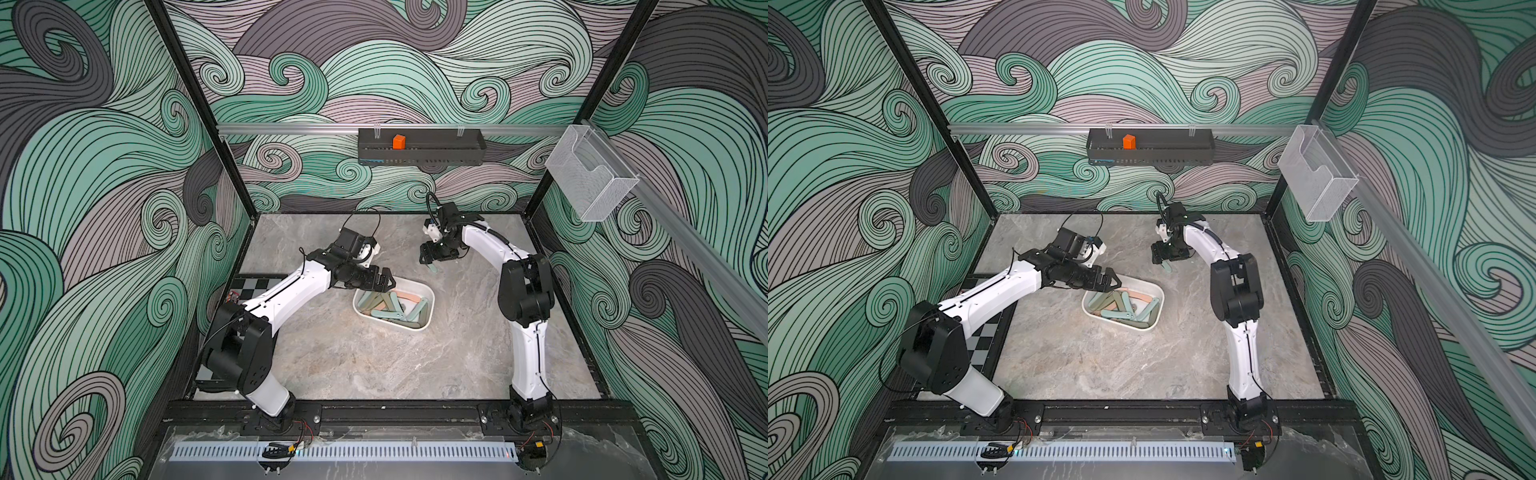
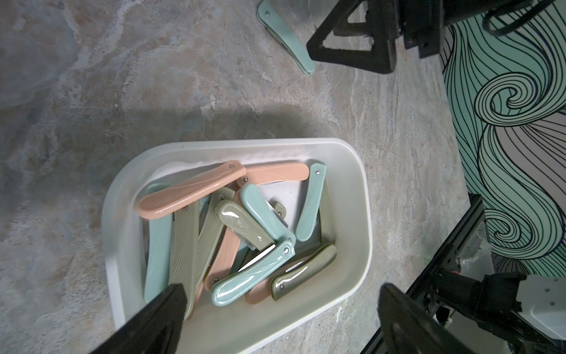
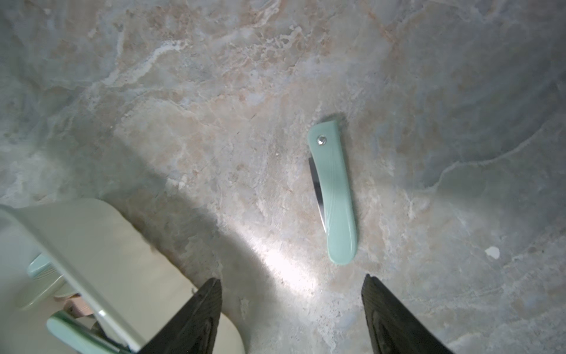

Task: Take the fruit knife out of the storage box
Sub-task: Move the fruit knife to the center of the board.

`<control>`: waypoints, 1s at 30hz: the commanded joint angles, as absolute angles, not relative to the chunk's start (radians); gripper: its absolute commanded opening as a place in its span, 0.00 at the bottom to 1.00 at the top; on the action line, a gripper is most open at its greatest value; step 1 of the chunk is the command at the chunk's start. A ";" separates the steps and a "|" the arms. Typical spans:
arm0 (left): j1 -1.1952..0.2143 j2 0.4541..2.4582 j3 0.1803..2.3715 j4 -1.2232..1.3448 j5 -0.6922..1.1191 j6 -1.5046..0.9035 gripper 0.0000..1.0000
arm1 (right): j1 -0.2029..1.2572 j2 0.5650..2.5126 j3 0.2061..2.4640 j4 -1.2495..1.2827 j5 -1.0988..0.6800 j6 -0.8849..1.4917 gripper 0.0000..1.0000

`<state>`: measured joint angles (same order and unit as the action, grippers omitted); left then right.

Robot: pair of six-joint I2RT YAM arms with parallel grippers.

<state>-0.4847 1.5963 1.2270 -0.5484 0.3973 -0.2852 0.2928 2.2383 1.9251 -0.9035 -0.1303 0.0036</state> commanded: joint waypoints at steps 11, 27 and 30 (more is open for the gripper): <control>-0.458 1.607 1.246 -0.551 0.405 -0.257 0.99 | 0.322 2.474 2.249 -1.080 -0.018 -0.057 0.67; -0.405 1.572 1.212 -0.544 0.447 -0.253 0.99 | 0.304 2.536 2.250 -1.098 0.022 -0.046 0.39; -0.403 1.571 1.209 -0.538 0.454 -0.254 0.99 | 0.293 2.535 2.236 -1.105 0.033 -0.046 0.26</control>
<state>-0.4126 1.5951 1.2083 -0.5453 0.4274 -0.2714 0.3061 2.5153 2.2364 -1.0592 0.0216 -0.0418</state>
